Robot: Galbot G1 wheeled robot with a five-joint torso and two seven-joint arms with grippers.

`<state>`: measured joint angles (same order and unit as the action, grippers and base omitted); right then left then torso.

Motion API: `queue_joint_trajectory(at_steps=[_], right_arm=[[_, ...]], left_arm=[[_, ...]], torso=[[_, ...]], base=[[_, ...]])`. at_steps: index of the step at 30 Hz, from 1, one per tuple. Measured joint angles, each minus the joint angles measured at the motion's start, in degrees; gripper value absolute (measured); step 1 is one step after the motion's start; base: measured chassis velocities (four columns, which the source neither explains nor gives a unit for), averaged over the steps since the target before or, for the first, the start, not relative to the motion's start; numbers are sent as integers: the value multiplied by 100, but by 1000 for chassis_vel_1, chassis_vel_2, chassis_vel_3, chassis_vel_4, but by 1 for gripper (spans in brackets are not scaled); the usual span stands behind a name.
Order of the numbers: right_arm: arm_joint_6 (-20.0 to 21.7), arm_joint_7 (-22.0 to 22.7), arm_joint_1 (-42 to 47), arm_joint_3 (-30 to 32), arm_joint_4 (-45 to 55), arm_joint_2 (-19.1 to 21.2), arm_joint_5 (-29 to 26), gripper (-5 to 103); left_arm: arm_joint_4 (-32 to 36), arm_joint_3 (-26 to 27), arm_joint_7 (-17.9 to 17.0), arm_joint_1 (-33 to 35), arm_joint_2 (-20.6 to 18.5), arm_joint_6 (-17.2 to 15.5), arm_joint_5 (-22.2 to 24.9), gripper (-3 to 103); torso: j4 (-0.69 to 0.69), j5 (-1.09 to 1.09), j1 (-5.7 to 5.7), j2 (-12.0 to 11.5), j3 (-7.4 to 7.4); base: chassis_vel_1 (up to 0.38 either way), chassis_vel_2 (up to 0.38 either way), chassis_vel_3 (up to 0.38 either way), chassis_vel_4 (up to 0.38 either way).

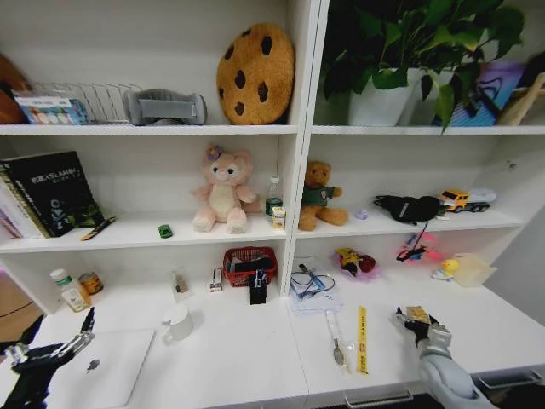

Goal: Organize the objects on the table.

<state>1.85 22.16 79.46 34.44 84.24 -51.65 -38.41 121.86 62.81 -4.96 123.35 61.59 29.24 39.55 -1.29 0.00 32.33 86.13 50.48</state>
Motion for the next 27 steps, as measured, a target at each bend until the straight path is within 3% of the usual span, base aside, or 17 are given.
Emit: queue_joint_trajectory(at_steps=[17,26,27], right_arm=[[-145,-4,16,-34,99,48,38,15],[-238,-109,-172,-71,615,39,248,12],[-239,-144,-335,-168,652,34,310,12]], left_arm=[[0,0,0,0,0,0,0,100],[0,0,0,0,0,0,0,100],[0,0,0,0,0,0,0,100]], torso=[[0,1,0,0,0],[-1,-2,0,0,0],[5,0,0,0,0]], base=[[0,0,0,0],[0,0,0,0],[0,0,0,0]])
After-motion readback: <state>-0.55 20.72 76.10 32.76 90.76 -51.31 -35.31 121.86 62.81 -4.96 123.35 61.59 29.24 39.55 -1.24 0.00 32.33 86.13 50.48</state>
